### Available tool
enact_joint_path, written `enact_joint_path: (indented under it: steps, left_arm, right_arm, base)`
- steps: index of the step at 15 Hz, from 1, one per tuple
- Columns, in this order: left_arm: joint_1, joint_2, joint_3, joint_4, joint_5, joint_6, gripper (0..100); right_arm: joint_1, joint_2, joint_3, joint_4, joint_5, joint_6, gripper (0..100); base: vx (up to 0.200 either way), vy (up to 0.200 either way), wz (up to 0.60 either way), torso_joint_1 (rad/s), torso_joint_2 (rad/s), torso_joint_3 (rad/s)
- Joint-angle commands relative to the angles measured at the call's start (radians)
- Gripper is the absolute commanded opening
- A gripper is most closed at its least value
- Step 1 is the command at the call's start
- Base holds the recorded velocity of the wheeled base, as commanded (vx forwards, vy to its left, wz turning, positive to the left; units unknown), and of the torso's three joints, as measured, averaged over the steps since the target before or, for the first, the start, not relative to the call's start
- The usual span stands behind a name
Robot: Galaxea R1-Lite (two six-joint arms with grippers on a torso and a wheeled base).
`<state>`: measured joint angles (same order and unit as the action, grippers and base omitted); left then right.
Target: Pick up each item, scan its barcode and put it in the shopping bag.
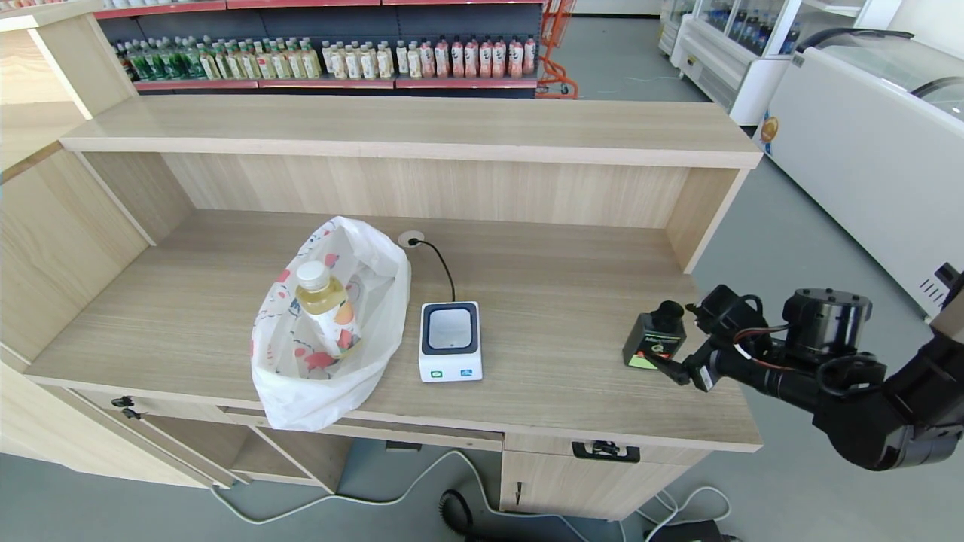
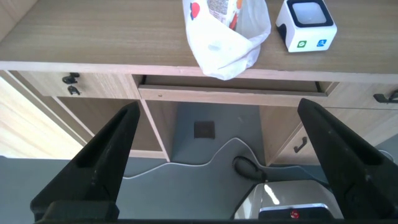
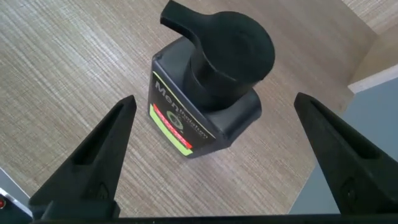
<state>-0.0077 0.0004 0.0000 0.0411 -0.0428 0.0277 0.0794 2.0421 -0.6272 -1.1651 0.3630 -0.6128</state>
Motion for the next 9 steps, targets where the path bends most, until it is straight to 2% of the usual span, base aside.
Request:
enact_joint_path:
  steps: [1, 7, 8, 9]
  left_arm:
    - [0.0, 0.0, 0.0, 0.0, 0.0, 0.0, 100]
    - [0.0, 0.0, 0.0, 0.0, 0.0, 0.0, 100]
    - [0.0, 0.0, 0.0, 0.0, 0.0, 0.0, 100]
    - [0.0, 0.0, 0.0, 0.0, 0.0, 0.0, 100]
  right_arm:
    - [0.013, 0.039, -0.029, -0.002, -0.001, -0.001, 100]
    - [0.04, 0.104, -0.075, -0.002, 0.001, 0.002, 100]
    - [0.04, 0.109, -0.078, -0.002, 0.002, 0.002, 0]
    - [0.04, 0.116, -0.086, -0.002, 0.002, 0.004, 0]
  base:
    - [0.0, 0.0, 0.0, 0.0, 0.0, 0.0]
    - [0.0, 0.0, 0.0, 0.0, 0.0, 0.0]
    - [0.0, 0.0, 0.0, 0.0, 0.0, 0.0]
    - [0.0, 0.0, 0.0, 0.0, 0.0, 0.0]
